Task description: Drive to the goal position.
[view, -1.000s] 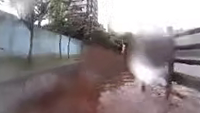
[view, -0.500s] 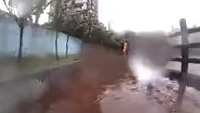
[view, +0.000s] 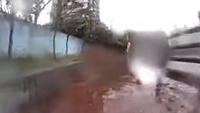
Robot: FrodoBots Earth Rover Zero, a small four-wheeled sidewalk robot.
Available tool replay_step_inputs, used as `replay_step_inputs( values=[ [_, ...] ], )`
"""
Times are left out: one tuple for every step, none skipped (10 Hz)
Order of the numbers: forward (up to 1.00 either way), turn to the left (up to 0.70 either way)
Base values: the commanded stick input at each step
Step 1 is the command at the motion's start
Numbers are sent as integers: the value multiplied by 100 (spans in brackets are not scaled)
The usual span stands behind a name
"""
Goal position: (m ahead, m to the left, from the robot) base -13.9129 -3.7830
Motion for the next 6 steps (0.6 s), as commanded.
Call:
replay_step_inputs(
  values=[
    [100,-40],
    [100,-40],
    [100,-40],
    [100,-16],
    [100,-3],
    [100,-1]
  ],
)
